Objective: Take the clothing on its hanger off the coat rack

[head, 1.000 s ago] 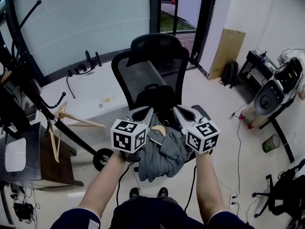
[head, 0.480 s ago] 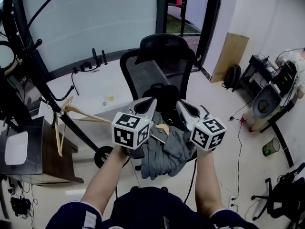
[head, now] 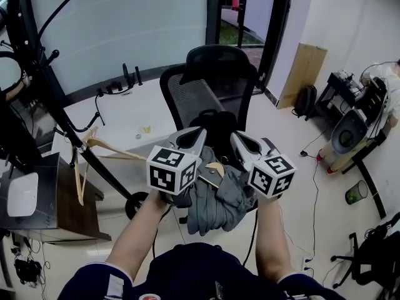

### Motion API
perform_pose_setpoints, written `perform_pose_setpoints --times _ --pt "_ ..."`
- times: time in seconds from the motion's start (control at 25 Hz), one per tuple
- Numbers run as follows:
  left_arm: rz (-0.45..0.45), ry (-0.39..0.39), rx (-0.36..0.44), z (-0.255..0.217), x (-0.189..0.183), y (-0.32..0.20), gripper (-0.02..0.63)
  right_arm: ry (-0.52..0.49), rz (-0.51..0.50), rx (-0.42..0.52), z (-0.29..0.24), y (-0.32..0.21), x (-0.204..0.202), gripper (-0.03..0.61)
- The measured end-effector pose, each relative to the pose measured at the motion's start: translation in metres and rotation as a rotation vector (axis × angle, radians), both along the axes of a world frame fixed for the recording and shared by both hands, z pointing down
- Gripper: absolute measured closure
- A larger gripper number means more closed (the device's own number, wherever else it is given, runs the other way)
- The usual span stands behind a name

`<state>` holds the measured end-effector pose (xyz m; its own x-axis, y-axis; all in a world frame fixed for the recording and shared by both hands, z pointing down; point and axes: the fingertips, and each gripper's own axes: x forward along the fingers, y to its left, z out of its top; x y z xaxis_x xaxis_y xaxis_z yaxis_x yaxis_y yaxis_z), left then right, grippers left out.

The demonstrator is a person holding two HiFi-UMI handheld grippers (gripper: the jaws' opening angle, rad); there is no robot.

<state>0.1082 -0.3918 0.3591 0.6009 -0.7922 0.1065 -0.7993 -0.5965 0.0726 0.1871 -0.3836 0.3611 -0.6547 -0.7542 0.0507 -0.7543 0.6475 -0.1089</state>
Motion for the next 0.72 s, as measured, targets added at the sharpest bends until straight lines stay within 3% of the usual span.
perform_pose_setpoints --times 0.72 --pt "0.015 0.01 -0.01 -0.0001 0.0043 0.0044 0.601 0.003 0.009 -0.001 -0.0046 0.0095 0.0047 0.578"
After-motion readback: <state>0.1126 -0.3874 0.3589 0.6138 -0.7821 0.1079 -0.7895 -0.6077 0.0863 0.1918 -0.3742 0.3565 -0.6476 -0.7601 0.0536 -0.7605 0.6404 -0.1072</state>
